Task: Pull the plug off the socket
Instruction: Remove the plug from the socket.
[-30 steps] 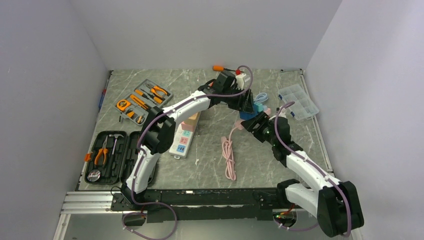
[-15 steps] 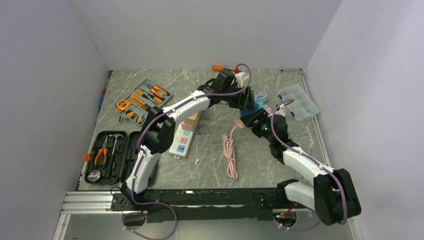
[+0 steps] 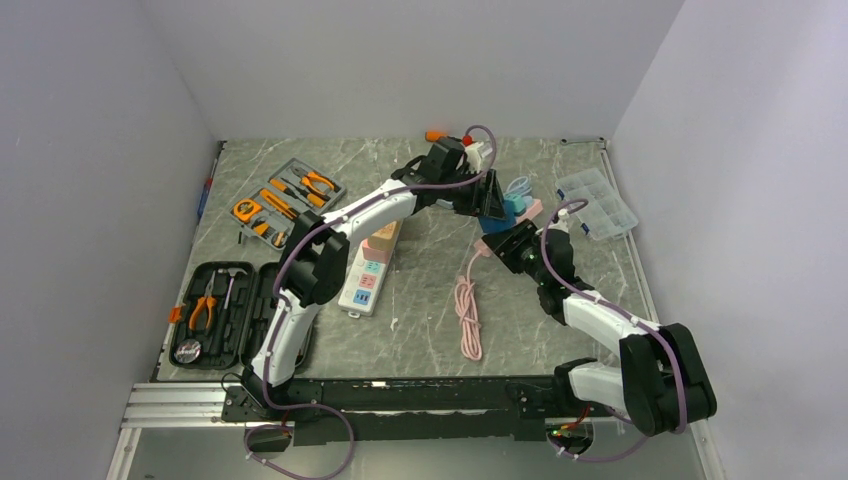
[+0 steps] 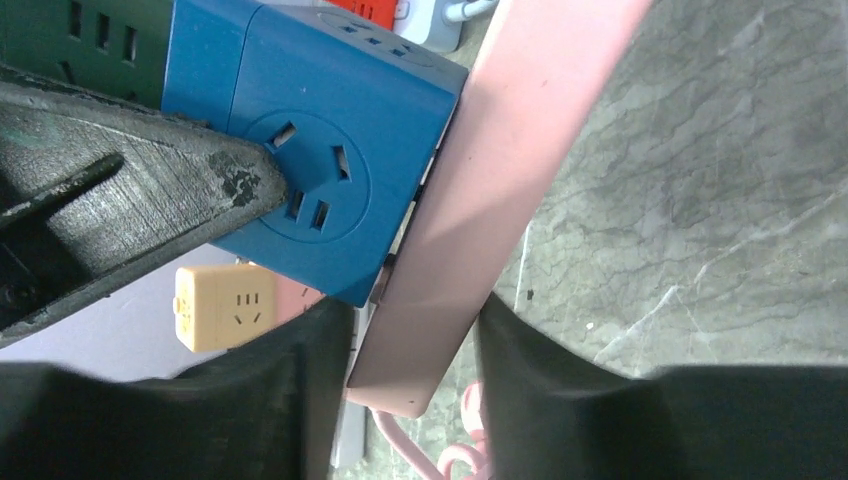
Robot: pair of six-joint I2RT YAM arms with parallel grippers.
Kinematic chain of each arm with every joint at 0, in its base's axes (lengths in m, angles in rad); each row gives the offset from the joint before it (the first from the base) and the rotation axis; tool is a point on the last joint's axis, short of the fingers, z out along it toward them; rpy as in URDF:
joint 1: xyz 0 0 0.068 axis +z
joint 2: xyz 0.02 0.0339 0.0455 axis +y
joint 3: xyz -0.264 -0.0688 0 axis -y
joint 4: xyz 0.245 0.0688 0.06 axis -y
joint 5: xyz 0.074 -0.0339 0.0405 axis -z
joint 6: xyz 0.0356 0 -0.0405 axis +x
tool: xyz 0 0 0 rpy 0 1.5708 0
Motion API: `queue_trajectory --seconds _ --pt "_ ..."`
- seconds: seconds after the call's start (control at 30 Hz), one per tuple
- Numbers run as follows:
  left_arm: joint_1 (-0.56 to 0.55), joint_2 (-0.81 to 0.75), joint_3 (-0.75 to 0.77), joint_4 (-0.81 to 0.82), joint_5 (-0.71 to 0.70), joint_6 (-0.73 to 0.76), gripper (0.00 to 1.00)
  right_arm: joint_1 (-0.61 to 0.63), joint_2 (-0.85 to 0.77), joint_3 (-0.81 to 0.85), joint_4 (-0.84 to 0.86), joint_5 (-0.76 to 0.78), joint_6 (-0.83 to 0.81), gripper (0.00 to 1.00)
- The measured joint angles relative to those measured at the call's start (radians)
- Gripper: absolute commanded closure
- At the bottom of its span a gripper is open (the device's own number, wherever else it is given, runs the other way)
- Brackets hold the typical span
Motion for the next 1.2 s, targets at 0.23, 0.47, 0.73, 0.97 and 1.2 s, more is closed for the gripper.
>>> queue_trajectory --seconds 0.23,0.47,0.73,0.97,1.2 --pt "-0.002 -0.002 0.000 0.000 -0.001 -0.028 0.98 0.012 0.000 0.000 -0.017 -0.001 -0.027 0.31" --pt "-0.014 -0.005 0.001 0.000 -0.014 -0.043 1.00 0.025 0.014 0.000 0.003 0.011 -0.041 0.38" --pt "-0.034 -0.005 0.024 -0.009 -0.053 -0.051 1.00 0.037 0.110 0.026 0.065 0.016 -0.022 0.64" --pt "-0.036 -0.010 0.024 0.007 -0.048 -0.070 1.00 0.030 0.053 0.021 -0.018 0.103 0.030 0.87" --pt "-0.042 -0.045 0.023 -0.002 -0.037 -0.067 1.00 0.028 -0.058 0.005 -0.081 0.141 0.014 1.00"
